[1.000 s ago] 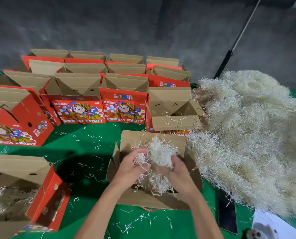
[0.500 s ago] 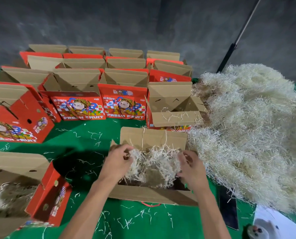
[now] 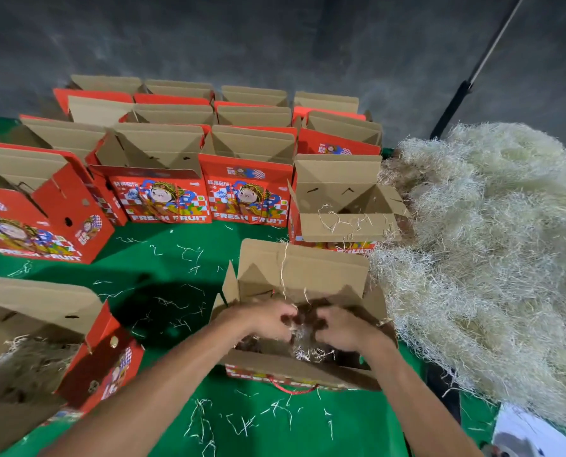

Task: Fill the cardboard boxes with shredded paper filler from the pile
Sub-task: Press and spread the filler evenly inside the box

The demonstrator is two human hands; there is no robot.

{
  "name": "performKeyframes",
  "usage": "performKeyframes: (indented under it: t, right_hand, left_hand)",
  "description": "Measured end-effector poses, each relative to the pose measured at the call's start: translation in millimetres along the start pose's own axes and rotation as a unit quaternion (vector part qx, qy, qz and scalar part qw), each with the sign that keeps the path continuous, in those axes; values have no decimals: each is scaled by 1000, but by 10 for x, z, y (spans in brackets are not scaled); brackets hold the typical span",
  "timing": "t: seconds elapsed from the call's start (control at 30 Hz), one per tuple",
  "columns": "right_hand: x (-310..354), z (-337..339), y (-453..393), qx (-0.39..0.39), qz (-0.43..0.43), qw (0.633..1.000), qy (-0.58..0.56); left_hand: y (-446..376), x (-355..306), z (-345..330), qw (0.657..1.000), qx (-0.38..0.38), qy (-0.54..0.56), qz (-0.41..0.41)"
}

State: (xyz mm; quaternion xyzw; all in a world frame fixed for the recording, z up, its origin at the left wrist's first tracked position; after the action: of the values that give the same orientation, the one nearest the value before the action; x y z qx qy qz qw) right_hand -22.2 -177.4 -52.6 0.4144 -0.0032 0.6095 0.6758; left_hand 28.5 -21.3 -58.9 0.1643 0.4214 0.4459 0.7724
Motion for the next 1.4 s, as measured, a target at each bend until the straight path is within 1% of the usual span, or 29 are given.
performKeyframes:
  t: [0.03,0.1,0.17,0.23,0.3,0.33,0.37,0.47,0.57,0.67,0.73,0.77,0.83,0.87,0.9,0.93,0.97,1.0,1.03,1.07,1.1,1.13,1.17,1.2,1.23,1.27,1.33,1.37,1.4]
  right_hand:
    - [-20,-137,-19,54,-7,995,78]
    - [-132,-346,-8,117,-28,972,202]
    - [-222,-415,-24,112,-34,956,269]
    - [-182,-379,-110,51,-9,954,294]
    - [-15,-325,-265,-26,45,952,301]
    - [86,-336,-358,-41,70,949,305]
    - [177,-381,-452,-32,88,946,309]
    - [120,-573,-635,56,82,931,350]
    - [-121,-640,-699,67,90,921,373]
    - [-438,-555,-699,81,25,895,437]
    - [-537,-533,-737,72,6,898,434]
    - [-523,-504,-778,60,12,899,433]
    - [-356,-519,-825,47,62,913,400]
    - [-240,-581,-815,48,105,916,383]
    - [-142,-657,-809,45,143,905,397]
    - [-131,-779,-734,54,195,886,418]
    - [-161,-855,-721,81,189,896,392]
    - [-300,-846,-727,94,150,898,402]
    - [-475,-773,-760,69,77,926,362]
    - [-592,-702,-774,44,53,935,349]
    - [-634,-601,-786,13,7,953,302]
    - [-635,-576,-841,5,2,954,301]
    - [-567,-557,-882,18,-9,960,278]
    - [-440,-569,-917,22,12,952,305]
    - [-297,-625,-923,49,30,954,293]
    - [-225,-717,-907,85,48,949,298]
    - [-235,-813,-844,125,56,931,338]
    - [-330,-798,-831,137,43,921,363]
    - [-473,-739,-874,121,1,923,366]
  left_hand:
    - [-30,82,-139,997,46,-56,19]
    - [-61,301,-362,982,110,-137,63]
    - [-106,444,-446,976,112,-171,71]
    - [-173,405,-398,979,38,-195,38]
    - [-257,267,-340,968,-53,-243,7]
    - [-313,213,-343,959,-82,-272,-7]
    - [-360,175,-364,949,-92,-302,-10]
    - [-480,224,-476,931,-35,-364,4]
    - [-556,370,-495,925,24,-375,54]
    - [-584,490,-426,904,41,-406,125]
    - [-597,515,-443,892,48,-433,119]
    - [-612,483,-456,890,35,-445,92]
    - [-647,340,-461,895,-27,-446,-1]
    - [-640,269,-462,904,-40,-424,-38]
    - [-640,253,-473,911,-30,-408,-46]
    - [-636,278,-481,912,-7,-410,-33]
    - [-616,321,-474,908,16,-418,-4]
    - [-593,379,-451,902,29,-429,27]
    - [-581,433,-415,902,30,-427,58]
    - [-570,461,-386,903,27,-421,78]
    - [-552,457,-361,902,22,-422,87]
    - [-559,434,-359,901,14,-427,79]
    - [-581,401,-378,898,1,-437,55]
    - [-614,350,-401,898,-18,-439,22]
    - [-625,304,-431,905,-23,-425,-4]
    - [-644,310,-459,911,-13,-411,-8]
    - [-657,468,-458,901,28,-430,50]
    - [-648,569,-436,891,44,-444,89]
    - [-637,636,-395,884,46,-450,116]
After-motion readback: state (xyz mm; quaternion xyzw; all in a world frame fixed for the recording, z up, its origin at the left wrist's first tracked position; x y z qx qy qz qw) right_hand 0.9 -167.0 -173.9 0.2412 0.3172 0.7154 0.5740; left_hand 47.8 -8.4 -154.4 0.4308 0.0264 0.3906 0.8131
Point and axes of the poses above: each hand's wrist, its own y-axis away from the middle knuckle, its own z-axis out of the back of the hand, x = y × z, the point moved 5 cm from there along -y, towards the middle knuckle, and after that the axes turned 1 degree about -x, right-handed, at the moved point
